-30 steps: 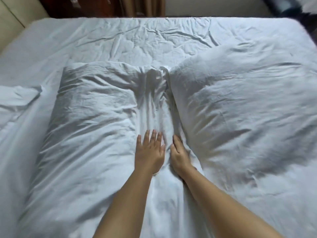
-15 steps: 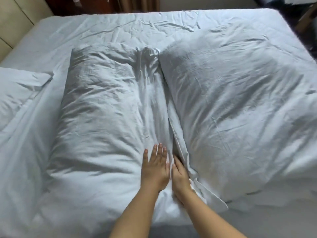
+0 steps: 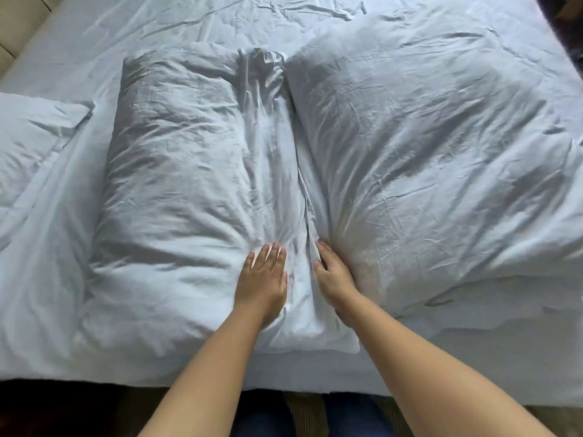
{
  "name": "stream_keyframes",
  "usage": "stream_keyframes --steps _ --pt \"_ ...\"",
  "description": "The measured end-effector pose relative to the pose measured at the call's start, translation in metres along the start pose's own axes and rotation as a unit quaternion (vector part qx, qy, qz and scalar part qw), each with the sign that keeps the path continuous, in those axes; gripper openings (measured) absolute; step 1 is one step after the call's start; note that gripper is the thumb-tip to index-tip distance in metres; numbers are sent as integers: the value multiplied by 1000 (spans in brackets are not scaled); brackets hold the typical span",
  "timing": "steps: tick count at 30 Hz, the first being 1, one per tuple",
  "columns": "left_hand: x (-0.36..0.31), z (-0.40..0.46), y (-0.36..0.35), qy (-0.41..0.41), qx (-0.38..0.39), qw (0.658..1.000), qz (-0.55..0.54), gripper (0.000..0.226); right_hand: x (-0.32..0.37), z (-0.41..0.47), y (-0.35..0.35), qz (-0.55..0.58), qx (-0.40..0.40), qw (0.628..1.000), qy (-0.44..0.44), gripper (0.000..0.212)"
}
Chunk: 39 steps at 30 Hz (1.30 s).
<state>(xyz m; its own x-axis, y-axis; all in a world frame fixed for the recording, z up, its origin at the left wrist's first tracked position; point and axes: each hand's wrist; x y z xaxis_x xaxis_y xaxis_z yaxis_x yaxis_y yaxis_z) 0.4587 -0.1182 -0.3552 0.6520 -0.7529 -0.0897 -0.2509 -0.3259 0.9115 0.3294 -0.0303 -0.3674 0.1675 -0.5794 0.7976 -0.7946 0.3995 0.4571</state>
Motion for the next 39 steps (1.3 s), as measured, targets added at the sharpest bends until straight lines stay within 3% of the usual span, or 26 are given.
stream_keyframes --steps 2,4,6,9,11,13,15,18,20,22,25,34,39 --pt "-3 -1 -7 11 -7 1000 6 91 -3 -16 -15 140 11 989 -49 50" --pt "-4 -6 -13 21 -5 1000 19 89 -2 -22 -23 305 59 940 -141 51" --pt "-3 -9 -16 26 3 999 35 88 -7 -25 -23 363 71 909 -193 52" --pt "-8 -12 -21 31 16 999 33 84 -19 -31 -18 290 61 933 -204 31" --pt "-19 -17 -21 45 36 998 17 69 -28 -36 -17 248 59 949 -186 21" --pt "-29 -24 -17 57 65 996 1 56 -30 -44 -15 202 75 963 -164 23" --pt "-34 -31 -9 52 101 993 -13 56 -34 -50 -12 101 105 977 -154 28" --pt "-35 -39 16 45 148 987 -45 57 -9 -43 11 -95 227 960 -134 23" --pt "-36 -42 41 50 164 983 -69 52 20 -30 36 -193 259 942 -95 33" --pt "-40 -48 67 56 181 980 -59 50 49 -21 60 -202 208 955 -58 49" --pt "-43 -54 99 72 180 980 -49 51 77 -20 85 -187 138 972 -28 53" --pt "-49 -52 163 76 107 991 -5 54 98 -48 115 -226 152 962 -17 55" --pt "-61 -48 176 63 84 994 -35 56 101 -49 132 -281 135 950 -6 57"
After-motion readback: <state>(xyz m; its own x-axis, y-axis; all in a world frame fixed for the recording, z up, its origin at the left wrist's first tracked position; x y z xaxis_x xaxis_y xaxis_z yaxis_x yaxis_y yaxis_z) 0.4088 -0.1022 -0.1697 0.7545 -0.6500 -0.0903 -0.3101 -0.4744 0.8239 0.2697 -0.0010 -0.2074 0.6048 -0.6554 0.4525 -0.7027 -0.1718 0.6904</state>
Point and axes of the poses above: each hand's wrist, its own z-axis towards the middle knuckle, its own y-axis out of the back of the hand, x = y × z, and after that the axes turned 1 degree about -x, right-handed
